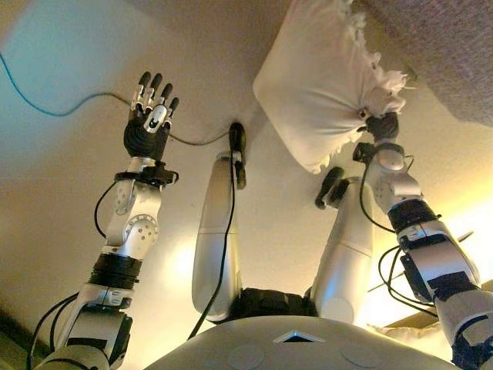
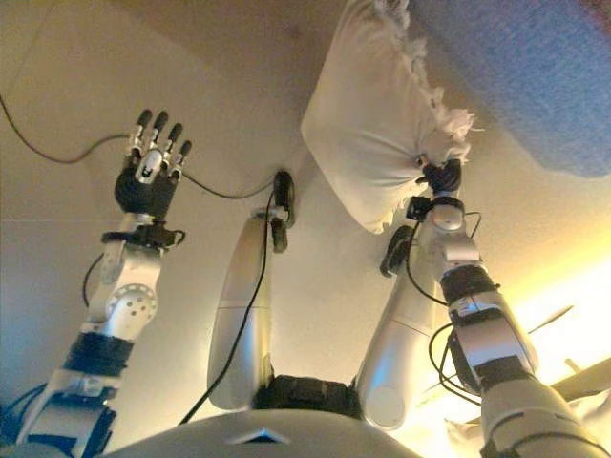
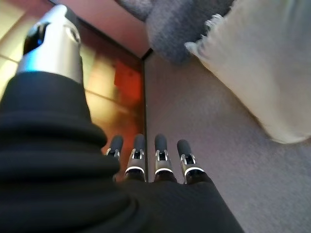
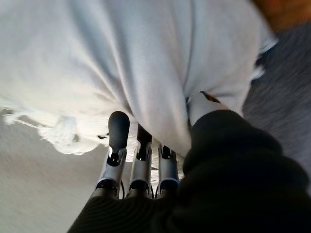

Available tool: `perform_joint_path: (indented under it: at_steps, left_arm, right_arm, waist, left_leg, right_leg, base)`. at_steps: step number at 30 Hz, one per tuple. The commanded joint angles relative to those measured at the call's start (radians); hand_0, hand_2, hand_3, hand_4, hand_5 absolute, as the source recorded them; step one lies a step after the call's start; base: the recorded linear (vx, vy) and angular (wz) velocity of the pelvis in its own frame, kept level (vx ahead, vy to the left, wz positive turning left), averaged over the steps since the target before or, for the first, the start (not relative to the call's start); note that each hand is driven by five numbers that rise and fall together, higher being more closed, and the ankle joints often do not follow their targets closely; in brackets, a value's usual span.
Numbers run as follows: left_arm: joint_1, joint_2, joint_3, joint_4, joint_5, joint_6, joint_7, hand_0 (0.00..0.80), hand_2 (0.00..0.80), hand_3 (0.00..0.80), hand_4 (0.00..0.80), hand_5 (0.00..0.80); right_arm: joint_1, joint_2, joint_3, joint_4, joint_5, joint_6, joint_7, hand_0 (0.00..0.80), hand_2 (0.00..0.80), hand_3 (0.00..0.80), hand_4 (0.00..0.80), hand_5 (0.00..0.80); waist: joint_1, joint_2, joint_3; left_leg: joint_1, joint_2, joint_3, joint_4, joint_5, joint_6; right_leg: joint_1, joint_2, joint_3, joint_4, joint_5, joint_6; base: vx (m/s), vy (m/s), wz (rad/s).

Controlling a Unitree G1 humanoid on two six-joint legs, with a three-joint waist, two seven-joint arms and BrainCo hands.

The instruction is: Pick up the cushion and take it to the sofa

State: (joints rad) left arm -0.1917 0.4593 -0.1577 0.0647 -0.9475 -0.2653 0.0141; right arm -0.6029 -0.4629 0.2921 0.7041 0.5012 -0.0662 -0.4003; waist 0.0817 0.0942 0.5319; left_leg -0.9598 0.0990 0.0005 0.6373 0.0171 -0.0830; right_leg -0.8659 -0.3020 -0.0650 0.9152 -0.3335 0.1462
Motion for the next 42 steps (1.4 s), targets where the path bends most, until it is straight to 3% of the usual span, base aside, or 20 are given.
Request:
perform_joint_path:
  at_steps: [1, 8, 11, 15, 22, 26, 35, 42]
  left_arm:
    - [0.022, 0.007, -0.003, -0.014, 0.040, -0.048, 0.010, 0.000, 0.000, 0.000, 0.000, 0.000]
    - [0.114, 0.009, 0.027, 0.008, 0.015, -0.019, -0.012, 0.000, 0.000, 0.000, 0.000, 0.000]
    - [0.137, 0.023, 0.035, 0.026, 0.043, 0.011, -0.043, 0.000, 0.000, 0.000, 0.000, 0.000]
    - [0.176, 0.029, 0.044, 0.047, 0.029, 0.050, -0.083, 0.000, 0.000, 0.000, 0.000, 0.000]
    - [0.279, 0.011, 0.047, 0.045, 0.096, 0.107, -0.093, 0.000, 0.000, 0.000, 0.000, 0.000]
    - [0.299, -0.002, 0.059, 0.079, 0.106, 0.123, -0.088, 0.000, 0.000, 0.000, 0.000, 0.000]
    - [0.273, -0.012, 0.076, 0.148, 0.154, 0.171, -0.124, 0.000, 0.000, 0.000, 0.000, 0.000]
    - [0.276, -0.018, 0.053, 0.154, 0.145, 0.191, -0.150, 0.000, 0.000, 0.000, 0.000, 0.000]
  right_arm:
    - [-0.018, -0.030, -0.029, -0.115, -0.073, -0.055, -0.035, 0.800, 0.800, 0.800, 0.800, 0.800]
    - [0.055, -0.032, -0.069, -0.226, -0.132, -0.009, -0.047, 0.800, 0.800, 0.800, 0.800, 0.800]
    - [0.113, -0.051, -0.098, -0.277, -0.167, 0.011, -0.065, 0.800, 0.800, 0.800, 0.800, 0.800]
    - [0.209, -0.095, -0.151, -0.340, -0.217, 0.039, -0.037, 0.800, 0.800, 0.800, 0.800, 0.800]
    - [0.380, -0.172, -0.229, -0.446, -0.349, 0.088, 0.104, 0.800, 0.800, 0.800, 0.800, 0.800]
    - [0.423, -0.221, -0.278, -0.510, -0.387, 0.088, 0.209, 0.800, 0.800, 0.800, 0.800, 0.800]
    - [0.368, -0.316, -0.379, -0.524, -0.180, 0.105, 0.311, 0.800, 0.800, 0.800, 0.800, 0.800]
    - [0.307, -0.317, -0.371, -0.472, -0.198, 0.131, 0.276, 0.800, 0.800, 0.800, 0.800, 0.800]
  waist:
    - [-0.011, -0.042, -0.047]
    - [0.013, -0.094, -0.123]
    - [0.008, -0.110, -0.150]
    - [0.005, -0.127, -0.192]
    - [-0.011, -0.168, -0.320]
    - [-0.029, -0.185, -0.383]
    - [-0.042, -0.219, -0.440]
    - [-0.033, -0.227, -0.452]
  left_leg:
    - [0.127, 0.052, -0.061, 0.009, -0.119, -0.056]
    - [0.322, -0.029, -0.078, -0.131, -0.120, -0.035]
    - [0.402, -0.005, -0.013, -0.175, -0.116, -0.027]
    - [0.514, -0.009, 0.013, -0.252, -0.106, -0.013]
    - [0.761, -0.012, 0.067, -0.414, -0.098, 0.018]
    - [0.857, -0.010, 0.097, -0.469, -0.105, 0.028]
    - [0.942, -0.008, 0.127, -0.534, -0.113, 0.032]
    - [0.951, -0.002, 0.131, -0.513, -0.136, 0.037]
  right_leg:
    - [0.045, -0.015, 0.030, -0.412, 0.384, 0.002]
    - [0.259, -0.023, 0.015, -0.631, 0.465, 0.043]
    - [0.358, -0.053, -0.030, -0.687, 0.486, 0.050]
    - [0.479, -0.072, -0.059, -0.753, 0.514, 0.058]
    - [0.690, -0.039, -0.087, -0.877, 0.555, 0.074]
    - [0.744, -0.015, -0.077, -0.904, 0.564, 0.080]
    - [0.784, 0.007, -0.082, -0.911, 0.580, 0.084]
    - [0.798, 0.004, -0.079, -0.904, 0.580, 0.083]
  base:
    - [0.034, 0.124, -0.07]
    - [0.058, 0.124, -0.13]
    - [0.055, 0.017, -0.20]
    - [0.085, 0.050, 0.14]
    - [0.184, 0.013, -0.12]
    - [0.159, -0.022, -0.14]
    - [0.052, -0.051, -0.13]
    - [0.011, -0.004, -0.03]
